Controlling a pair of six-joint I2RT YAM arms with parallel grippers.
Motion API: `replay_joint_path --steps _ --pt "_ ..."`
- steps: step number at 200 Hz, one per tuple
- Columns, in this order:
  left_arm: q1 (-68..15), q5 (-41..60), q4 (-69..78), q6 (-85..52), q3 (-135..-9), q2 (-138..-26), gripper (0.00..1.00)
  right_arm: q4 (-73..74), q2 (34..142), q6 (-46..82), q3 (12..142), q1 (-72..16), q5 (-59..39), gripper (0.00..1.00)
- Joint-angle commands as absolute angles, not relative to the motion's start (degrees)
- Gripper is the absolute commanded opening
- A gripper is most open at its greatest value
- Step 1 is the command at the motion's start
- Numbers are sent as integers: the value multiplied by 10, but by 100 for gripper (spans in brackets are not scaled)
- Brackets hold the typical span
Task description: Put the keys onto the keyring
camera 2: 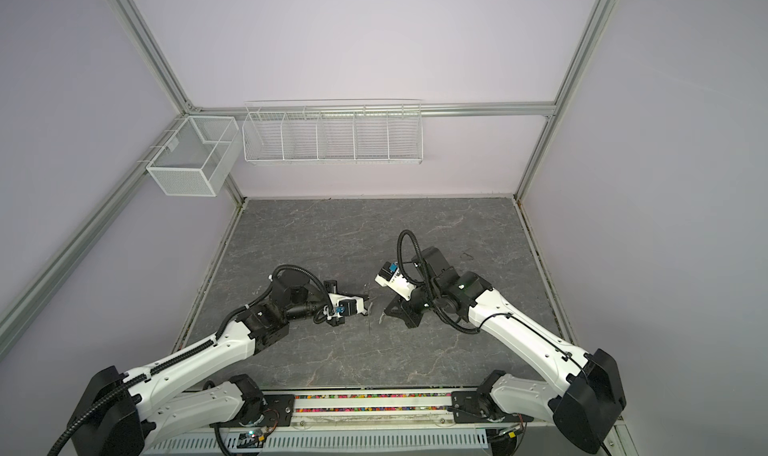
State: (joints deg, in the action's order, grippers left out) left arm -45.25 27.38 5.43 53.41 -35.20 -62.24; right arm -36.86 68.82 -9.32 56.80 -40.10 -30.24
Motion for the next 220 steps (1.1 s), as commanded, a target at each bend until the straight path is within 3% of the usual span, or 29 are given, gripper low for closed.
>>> replay_joint_path --steps 1,220 --pt "-466 252 60 589 -376 -626 0 -401 705 -120 586 -396 -350 7" --pt "-480 306 83 566 -377 -605 0 -311 715 -51 564 -344 -431 7"
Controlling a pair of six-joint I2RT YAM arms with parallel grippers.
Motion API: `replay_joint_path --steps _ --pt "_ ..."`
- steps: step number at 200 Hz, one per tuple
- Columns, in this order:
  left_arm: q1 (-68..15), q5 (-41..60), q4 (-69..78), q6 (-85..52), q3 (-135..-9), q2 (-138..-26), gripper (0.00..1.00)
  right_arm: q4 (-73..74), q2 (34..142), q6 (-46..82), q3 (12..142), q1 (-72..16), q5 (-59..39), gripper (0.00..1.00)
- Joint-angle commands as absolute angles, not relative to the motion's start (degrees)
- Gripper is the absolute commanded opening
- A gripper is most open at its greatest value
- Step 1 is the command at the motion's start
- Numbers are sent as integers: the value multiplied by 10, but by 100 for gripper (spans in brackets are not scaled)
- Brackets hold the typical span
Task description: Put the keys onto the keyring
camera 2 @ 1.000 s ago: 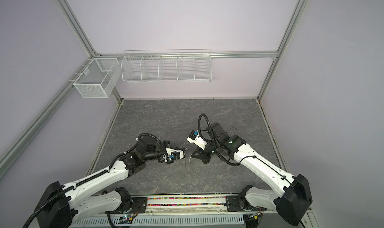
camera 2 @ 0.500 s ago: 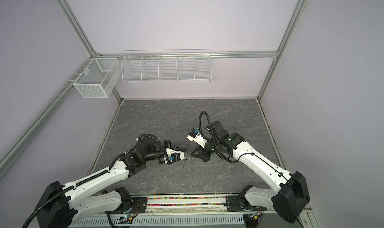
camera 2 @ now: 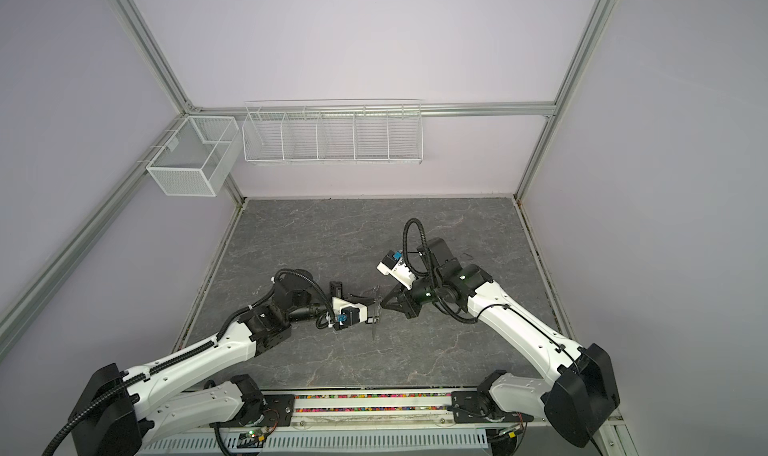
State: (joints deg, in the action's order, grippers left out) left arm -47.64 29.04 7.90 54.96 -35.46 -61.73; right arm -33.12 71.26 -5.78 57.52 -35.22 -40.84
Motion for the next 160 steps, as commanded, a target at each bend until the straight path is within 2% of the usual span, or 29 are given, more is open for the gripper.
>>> replay_joint_path --steps 1,160 --pt "-480 306 82 567 -377 -605 0 -310 714 -51 564 -344 -432 7" --pt "-482 341 87 541 -380 -593 0 -304 736 -39 568 -319 -480 7"
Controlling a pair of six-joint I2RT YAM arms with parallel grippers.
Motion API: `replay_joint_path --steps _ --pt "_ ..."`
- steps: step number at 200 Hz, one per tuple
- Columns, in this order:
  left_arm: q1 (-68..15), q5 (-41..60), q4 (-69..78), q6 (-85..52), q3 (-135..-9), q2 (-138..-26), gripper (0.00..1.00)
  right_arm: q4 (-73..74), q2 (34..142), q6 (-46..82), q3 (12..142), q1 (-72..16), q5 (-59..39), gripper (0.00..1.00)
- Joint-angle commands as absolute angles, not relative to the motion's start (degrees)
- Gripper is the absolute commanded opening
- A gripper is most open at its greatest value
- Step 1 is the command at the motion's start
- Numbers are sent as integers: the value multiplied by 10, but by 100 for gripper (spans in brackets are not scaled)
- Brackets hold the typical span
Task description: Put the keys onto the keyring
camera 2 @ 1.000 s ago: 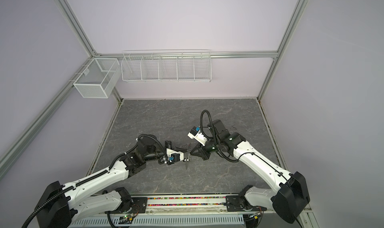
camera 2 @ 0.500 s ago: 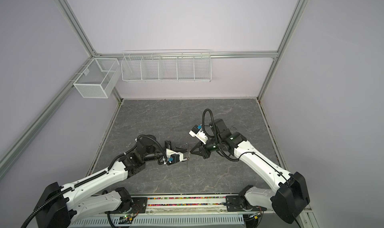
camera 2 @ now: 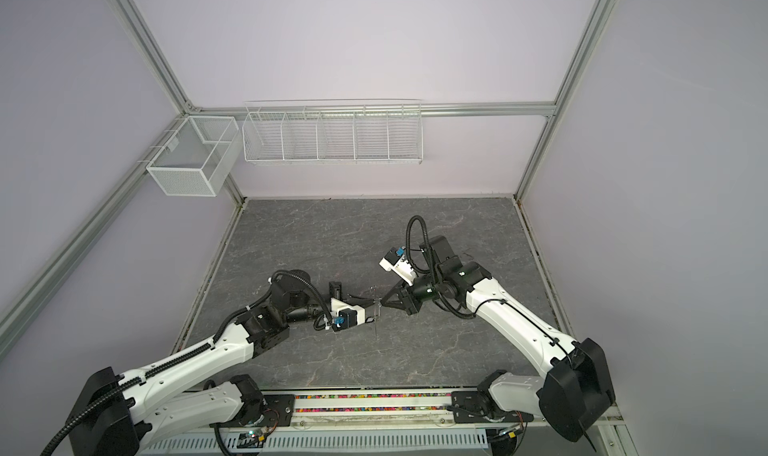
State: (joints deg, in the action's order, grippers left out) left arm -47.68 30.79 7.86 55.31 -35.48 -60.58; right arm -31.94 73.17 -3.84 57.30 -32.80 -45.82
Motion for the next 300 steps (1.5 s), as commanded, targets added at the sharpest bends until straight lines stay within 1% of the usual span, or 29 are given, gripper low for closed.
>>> replay_joint_path --steps 1,40,64,69,84,105,116,150,170,205,258,300 --pt "-482 342 88 540 -380 -593 0 -304 736 -39 568 -319 -480 7" --pt "-480 349 124 476 -383 -603 0 -318 747 -51 575 -319 -503 7" --pt "-462 387 148 417 -392 -616 0 -320 745 -66 576 -319 -501 8" --pt "-459 393 153 403 -394 -619 0 -321 745 -68 577 -319 -500 10" --pt "-448 412 169 369 -397 -626 0 -330 744 -79 582 -318 -493 23" --pt "-430 438 190 321 -400 -638 0 -337 721 -97 581 -313 -455 32" --pt "-421 450 207 293 -401 -645 0 -338 698 -106 577 -310 -424 34" --pt "-412 464 271 224 -405 -675 0 -313 611 -143 561 -306 -344 34" --pt "-411 464 313 188 -406 -691 0 -281 583 -156 555 -306 -344 34" --pt "-410 466 377 136 -408 -712 0 -269 602 -163 572 -308 -362 33" --pt "-410 477 357 139 -412 -709 0 -225 609 -167 570 -308 -352 31" --pt "-410 480 348 144 -415 -709 0 -218 627 -178 577 -318 -384 30"
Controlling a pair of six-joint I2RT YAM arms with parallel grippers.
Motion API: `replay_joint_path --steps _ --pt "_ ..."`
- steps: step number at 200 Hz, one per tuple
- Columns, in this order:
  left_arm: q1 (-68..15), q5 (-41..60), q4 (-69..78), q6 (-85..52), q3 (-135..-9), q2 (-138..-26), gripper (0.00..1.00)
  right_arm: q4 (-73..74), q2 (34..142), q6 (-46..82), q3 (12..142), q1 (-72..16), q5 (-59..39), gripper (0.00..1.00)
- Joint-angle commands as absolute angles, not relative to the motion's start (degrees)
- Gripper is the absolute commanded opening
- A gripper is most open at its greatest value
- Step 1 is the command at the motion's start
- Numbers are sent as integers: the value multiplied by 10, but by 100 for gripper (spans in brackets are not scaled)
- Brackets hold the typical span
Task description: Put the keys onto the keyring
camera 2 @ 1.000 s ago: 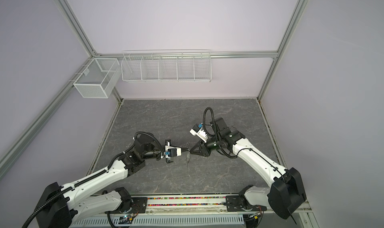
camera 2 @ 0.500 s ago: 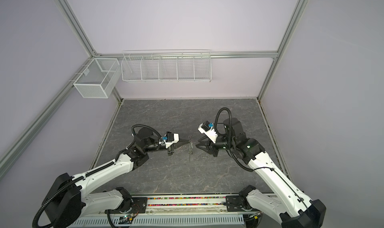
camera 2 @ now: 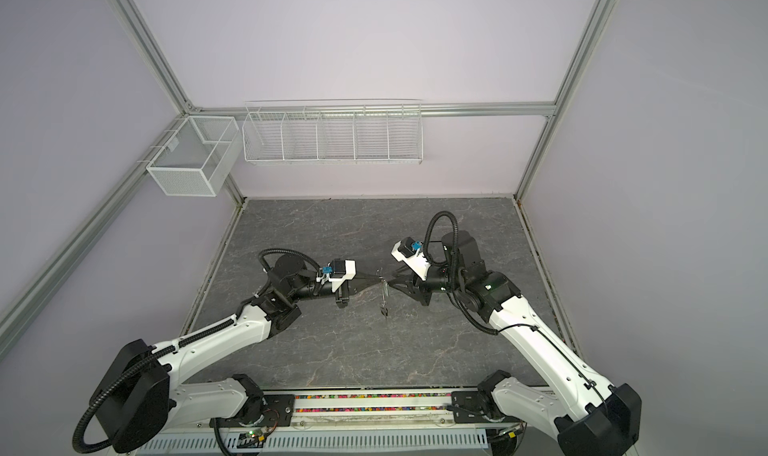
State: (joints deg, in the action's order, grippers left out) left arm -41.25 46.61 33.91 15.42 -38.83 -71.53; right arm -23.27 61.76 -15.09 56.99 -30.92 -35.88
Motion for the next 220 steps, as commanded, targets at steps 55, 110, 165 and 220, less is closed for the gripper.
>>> replay_joint_path --steps 55,110,165,220 --pt "-410 487 343 143 -419 -710 0 -212 632 -189 579 -329 -381 28" --pt "-410 495 325 146 -420 -707 0 -220 619 -206 576 -330 -382 27" --pt "-410 495 319 150 -425 -707 0 -230 613 -217 573 -330 -385 22" --pt "-410 498 318 148 -429 -708 0 -228 620 -217 572 -333 -395 12"
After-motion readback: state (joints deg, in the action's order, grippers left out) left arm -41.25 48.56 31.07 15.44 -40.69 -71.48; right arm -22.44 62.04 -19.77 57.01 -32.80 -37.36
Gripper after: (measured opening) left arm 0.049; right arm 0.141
